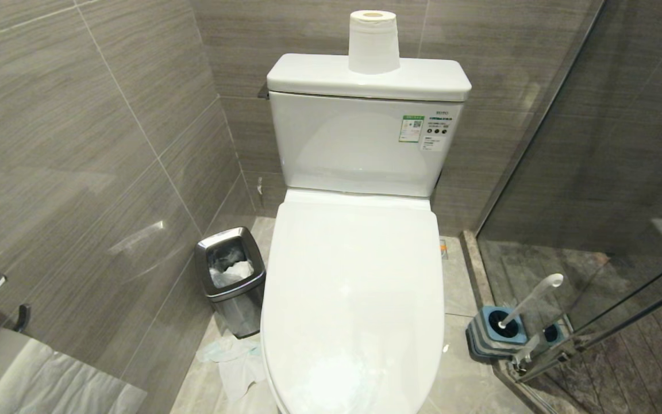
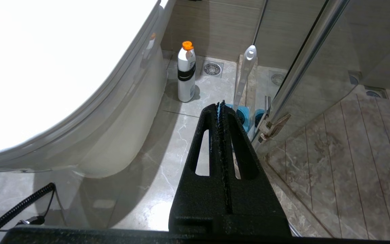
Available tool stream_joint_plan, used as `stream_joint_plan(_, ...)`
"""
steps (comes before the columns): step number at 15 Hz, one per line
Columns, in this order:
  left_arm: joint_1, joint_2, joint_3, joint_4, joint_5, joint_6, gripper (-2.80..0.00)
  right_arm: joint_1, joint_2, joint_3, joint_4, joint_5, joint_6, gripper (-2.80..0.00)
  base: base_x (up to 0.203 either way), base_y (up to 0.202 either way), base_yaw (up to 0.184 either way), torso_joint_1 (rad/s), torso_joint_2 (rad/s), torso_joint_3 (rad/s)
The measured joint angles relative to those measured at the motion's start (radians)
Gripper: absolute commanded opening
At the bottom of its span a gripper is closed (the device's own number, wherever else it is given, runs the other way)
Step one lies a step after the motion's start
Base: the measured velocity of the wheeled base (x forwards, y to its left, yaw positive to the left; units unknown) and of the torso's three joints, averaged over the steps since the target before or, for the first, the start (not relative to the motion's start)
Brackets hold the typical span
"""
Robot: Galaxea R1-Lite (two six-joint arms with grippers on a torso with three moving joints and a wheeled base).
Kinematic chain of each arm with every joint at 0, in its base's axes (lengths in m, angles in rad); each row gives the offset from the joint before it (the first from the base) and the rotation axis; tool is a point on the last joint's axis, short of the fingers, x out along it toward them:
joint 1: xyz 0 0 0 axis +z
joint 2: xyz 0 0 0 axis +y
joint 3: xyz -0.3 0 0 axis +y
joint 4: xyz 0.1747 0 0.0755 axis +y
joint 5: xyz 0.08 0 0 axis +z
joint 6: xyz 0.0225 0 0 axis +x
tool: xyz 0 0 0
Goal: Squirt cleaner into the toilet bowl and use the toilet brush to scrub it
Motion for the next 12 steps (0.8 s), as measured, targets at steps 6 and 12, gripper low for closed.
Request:
stream_joint_plan(6, 0.0, 0.0, 0.0, 0.0, 0.0, 0.0, -2.8, 0.0, 0.0, 0.0, 0.0, 0.001, 0.0, -2.8, 0.0, 0.0, 0.0, 0.0, 0.0, 0.0)
stream_joint_plan(12, 0.0, 0.0, 0.0, 0.001, -0.001, 0.002, -2.8, 0.0, 0.0, 0.0, 0.0, 0.001, 0.0, -2.8, 0.0, 0.0, 0.0, 0.0, 0.0, 0.0)
